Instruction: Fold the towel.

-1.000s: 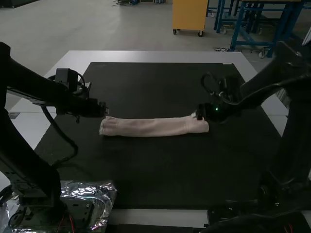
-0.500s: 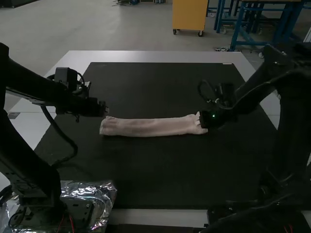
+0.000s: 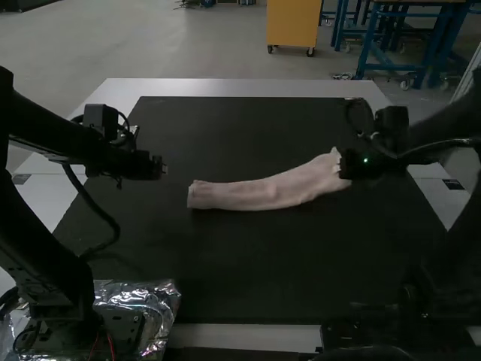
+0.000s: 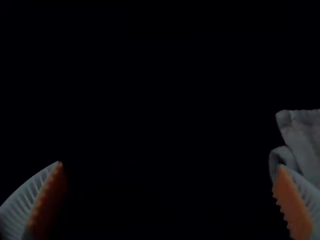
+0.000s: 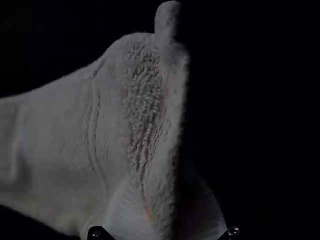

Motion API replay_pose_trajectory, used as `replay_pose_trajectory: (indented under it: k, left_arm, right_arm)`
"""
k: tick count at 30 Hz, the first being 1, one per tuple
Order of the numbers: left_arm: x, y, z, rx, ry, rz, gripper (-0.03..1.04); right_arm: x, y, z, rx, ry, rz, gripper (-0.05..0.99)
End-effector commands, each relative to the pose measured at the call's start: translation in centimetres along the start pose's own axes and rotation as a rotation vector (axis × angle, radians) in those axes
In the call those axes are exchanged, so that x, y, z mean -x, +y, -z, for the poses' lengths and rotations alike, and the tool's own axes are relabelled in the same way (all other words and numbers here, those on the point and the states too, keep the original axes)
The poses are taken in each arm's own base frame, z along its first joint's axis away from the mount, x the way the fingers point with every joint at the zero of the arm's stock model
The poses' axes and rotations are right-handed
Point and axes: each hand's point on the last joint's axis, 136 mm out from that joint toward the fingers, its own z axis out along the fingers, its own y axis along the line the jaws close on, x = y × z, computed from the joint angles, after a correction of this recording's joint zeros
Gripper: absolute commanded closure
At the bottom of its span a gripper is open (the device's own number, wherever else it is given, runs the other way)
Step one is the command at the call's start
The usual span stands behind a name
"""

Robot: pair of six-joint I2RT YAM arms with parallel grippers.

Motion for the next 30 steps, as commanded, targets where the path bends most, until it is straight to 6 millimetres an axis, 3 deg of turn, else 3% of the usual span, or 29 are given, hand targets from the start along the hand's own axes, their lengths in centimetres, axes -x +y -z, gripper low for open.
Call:
replay_pose_trajectory:
  k: [1,11,23,30]
  left_arm:
    - [2.9,0.3,1.0,0.022,-0.077,-0.011,0.05]
    - [3.1,0.5,1.0,0.033,-0.093,-0.017,0.05]
    - [2.6,0.5,0.8,0.034,-0.098,-0.018,0.05]
    - [2.5,0.4,0.8,0.032,-0.099,-0.018,0.05]
  right_arm:
    - [1.3,3.5,-0.1,0.088,-0.015,-0.01,0.96]
    - [-0.6,14.4,-2.8,0.254,0.043,0.071,0.96]
    - [-1.5,22.3,-5.9,0.367,0.082,0.154,0.96]
    - [-2.4,25.8,-7.4,0.415,0.107,0.202,0.96]
